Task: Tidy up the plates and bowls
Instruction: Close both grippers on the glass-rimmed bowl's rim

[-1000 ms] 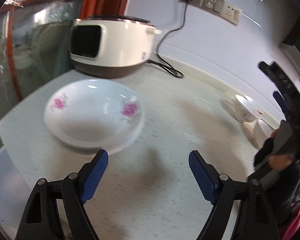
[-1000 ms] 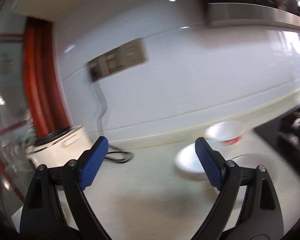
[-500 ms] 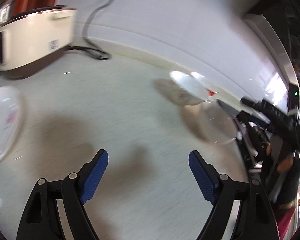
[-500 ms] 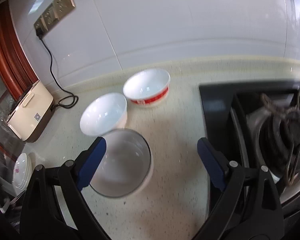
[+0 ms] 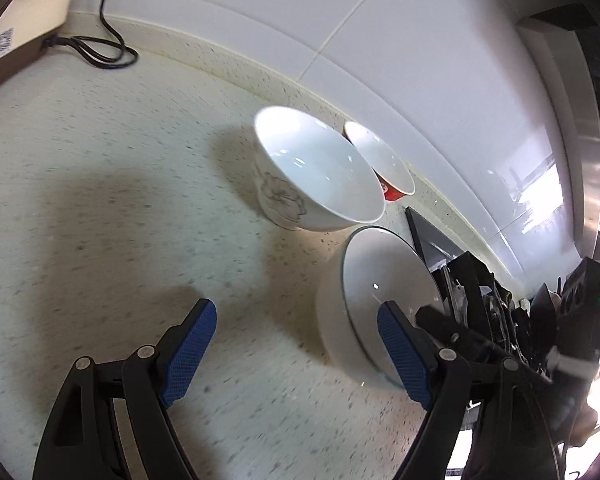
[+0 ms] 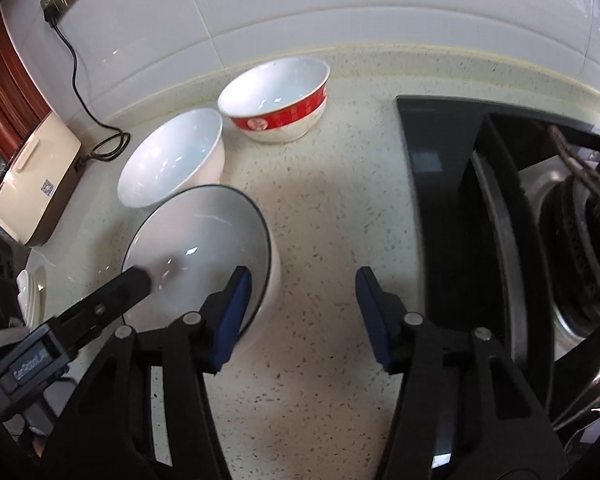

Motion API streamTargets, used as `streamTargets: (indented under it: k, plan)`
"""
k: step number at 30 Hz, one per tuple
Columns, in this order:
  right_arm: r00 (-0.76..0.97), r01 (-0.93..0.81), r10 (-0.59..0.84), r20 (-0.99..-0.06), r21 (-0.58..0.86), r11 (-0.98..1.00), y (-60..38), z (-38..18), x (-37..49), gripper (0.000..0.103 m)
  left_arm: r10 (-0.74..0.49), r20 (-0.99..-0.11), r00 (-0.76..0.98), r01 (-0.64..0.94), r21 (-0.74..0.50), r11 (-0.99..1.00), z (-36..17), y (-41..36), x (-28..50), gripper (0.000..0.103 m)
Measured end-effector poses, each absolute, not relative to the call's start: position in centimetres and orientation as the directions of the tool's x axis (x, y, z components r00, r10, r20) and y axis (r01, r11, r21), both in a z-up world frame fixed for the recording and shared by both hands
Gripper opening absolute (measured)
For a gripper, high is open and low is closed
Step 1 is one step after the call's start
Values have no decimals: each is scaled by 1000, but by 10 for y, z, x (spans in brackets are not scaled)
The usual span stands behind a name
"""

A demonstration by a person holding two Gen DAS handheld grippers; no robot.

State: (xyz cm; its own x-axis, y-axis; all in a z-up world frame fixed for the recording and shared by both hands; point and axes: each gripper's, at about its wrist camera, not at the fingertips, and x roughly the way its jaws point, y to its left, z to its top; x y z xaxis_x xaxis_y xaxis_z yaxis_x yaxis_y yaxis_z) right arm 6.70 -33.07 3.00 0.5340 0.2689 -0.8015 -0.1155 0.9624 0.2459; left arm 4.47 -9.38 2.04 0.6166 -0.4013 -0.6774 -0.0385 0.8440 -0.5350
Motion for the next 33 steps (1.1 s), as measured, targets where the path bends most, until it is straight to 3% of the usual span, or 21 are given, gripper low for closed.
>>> streamTargets:
  k: [5, 8, 9, 10, 13, 15, 23, 33]
  plan:
    - [527, -124, 286, -800, 261, 957, -330, 29, 67, 50, -400, -687, 606, -9, -509, 861, 16, -111, 59, 84]
    - [517, -147, 316, -795, 281, 948, -327, 29, 68, 41, -383, -687, 617, 20, -473, 881, 14, -118, 61, 83]
    - [510, -160, 327, -796, 286, 945, -325, 29, 67, 36, -379, -686, 622, 34, -460, 887, 14, -119, 59, 76]
    - [503, -178, 336, -796, 286, 942, -321, 28, 67, 31, -372, -689, 622, 49, -439, 897, 14, -122, 58, 60]
    - [494, -206, 316, -810, 244, 948, -309, 24, 67, 23, -389, -686, 615, 129, -400, 908, 17, -131, 53, 28]
    - [491, -205, 321, -810, 250, 946, -309, 22, 69, 23, -354, -685, 636, 144, -346, 927, 21, -137, 48, 27]
    - [470, -261, 383, -795, 289, 921, -292, 21, 67, 22, -367, -666, 650, 114, -391, 913, 25, -116, 45, 24]
    - [464, -356, 466, -753, 323, 877, -253, 28, 58, 22, -293, -610, 736, 55, -378, 924, 40, -76, 34, 24]
